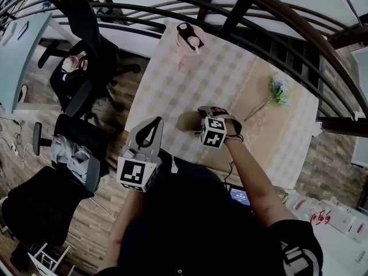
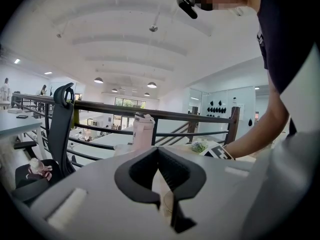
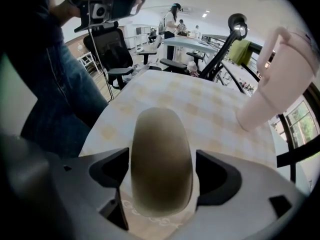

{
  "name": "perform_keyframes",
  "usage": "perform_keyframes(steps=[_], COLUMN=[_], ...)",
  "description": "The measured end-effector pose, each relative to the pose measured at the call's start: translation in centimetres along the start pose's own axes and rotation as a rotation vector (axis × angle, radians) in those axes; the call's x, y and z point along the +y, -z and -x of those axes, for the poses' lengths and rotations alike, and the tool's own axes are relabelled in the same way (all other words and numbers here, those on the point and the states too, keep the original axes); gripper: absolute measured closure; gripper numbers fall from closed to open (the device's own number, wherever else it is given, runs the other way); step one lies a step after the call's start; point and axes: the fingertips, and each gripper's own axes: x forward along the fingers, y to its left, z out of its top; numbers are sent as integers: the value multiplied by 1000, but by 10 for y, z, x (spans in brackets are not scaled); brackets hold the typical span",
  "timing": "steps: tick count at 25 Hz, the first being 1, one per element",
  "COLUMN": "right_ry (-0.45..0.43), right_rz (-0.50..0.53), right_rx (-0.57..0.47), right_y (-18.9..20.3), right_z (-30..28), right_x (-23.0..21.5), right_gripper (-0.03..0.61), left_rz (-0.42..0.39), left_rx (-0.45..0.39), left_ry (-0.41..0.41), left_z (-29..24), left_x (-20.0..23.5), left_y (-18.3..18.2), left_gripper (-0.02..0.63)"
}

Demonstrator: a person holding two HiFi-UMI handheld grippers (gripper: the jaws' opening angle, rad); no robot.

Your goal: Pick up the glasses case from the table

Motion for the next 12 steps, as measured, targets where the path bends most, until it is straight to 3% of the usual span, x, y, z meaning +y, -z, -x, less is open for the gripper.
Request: perform_keyframes(steps=[12], right_ry=[-69], right_rz=[18], right_rx=[60], right_y=[-2], right_z=[-16], right_x=[-2], right_gripper=[201], left_rz=[-6], left_rx=[9], left_ry=[18], left_z=[0], left_x=[-4], left_y=[7], left_gripper=[606])
